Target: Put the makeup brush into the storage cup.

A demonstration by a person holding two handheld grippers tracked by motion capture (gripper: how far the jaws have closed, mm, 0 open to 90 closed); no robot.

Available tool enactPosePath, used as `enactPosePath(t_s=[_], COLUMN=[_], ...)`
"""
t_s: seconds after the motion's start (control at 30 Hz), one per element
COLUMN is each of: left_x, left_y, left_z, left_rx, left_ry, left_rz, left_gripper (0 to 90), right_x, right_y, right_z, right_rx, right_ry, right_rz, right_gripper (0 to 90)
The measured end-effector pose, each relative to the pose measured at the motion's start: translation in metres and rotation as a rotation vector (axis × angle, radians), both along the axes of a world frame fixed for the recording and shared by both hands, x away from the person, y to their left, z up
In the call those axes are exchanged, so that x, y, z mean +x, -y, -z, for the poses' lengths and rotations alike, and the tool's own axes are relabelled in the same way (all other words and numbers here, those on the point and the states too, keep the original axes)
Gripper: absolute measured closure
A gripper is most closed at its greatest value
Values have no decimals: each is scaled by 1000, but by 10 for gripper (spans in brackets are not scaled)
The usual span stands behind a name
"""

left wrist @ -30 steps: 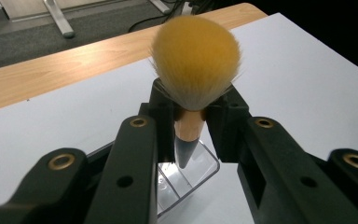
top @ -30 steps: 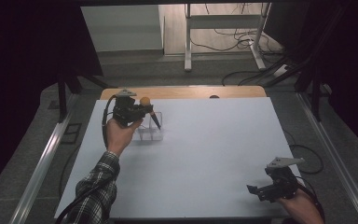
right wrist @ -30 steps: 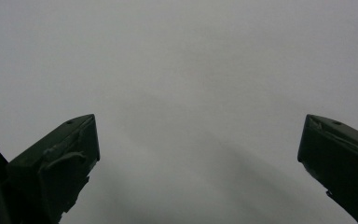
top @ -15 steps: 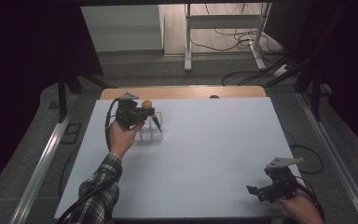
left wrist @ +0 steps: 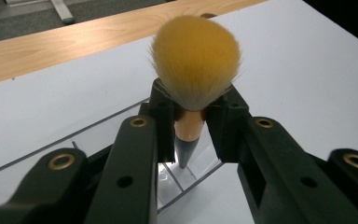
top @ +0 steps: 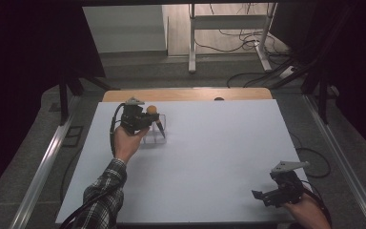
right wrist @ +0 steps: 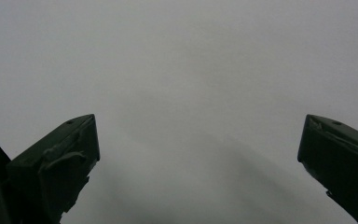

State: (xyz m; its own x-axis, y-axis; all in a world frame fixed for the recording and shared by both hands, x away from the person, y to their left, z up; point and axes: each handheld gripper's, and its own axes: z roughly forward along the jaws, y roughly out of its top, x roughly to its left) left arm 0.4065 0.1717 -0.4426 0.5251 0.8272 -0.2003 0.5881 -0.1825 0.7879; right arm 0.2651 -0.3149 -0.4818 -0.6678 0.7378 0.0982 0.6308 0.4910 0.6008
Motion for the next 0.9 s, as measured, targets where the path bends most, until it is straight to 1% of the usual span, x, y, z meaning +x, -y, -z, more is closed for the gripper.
enactPosePath(t_s=[0.13,0.2,0.23,0.27,0.3,0.33,0.37,0.47,0.53,0.6,0.63,0.7,0.77,0.83,0.9], left_x=[0,0,1,1,1,2,3,3,5,6,6,6,6,5,4], left_y=[-2,-3,-4,-6,-6,-7,-8,-11,-12,-12,-13,-14,-15,-16,-16], left_z=[1,1,1,0,0,0,-1,-2,-2,-2,-2,-2,-1,0,0], left_rx=[-12,-3,-7,-3,-9,-12,-21,-18,-22,-14,-4,-4,-4,0,8], left_ry=[-4,2,-4,4,10,9,4,19,13,2,1,-12,-18,-25,-30], left_rz=[-7,-14,-15,-22,-32,-34,-34,-40,-39,-42,-39,-30,-30,-10,-6], left_gripper=[734,730,722,703,613,516,438,306,215,126,99,71,59,45,37], right_x=[0,0,0,0,0,0,0,0,0,0,0,0,0,0,0], right_y=[0,0,0,0,0,0,0,-1,-1,-1,-1,-1,-1,-1,-1], right_z=[0,0,0,0,0,0,0,0,0,0,0,0,0,0,0], right_rx=[-1,-2,-2,-3,-3,-4,-4,-5,-7,-8,-7,-7,-8,-8,-7], right_ry=[-2,-2,-2,-2,-2,-1,-1,-1,-3,-3,-3,-2,-2,-2,-1], right_rz=[0,-1,-1,-1,-2,-3,-3,-4,-4,-4,-4,-4,-2,-3,-2], right_gripper=[0,0,0,0,0,0,0,0,0,0,0,0,0,0,0])
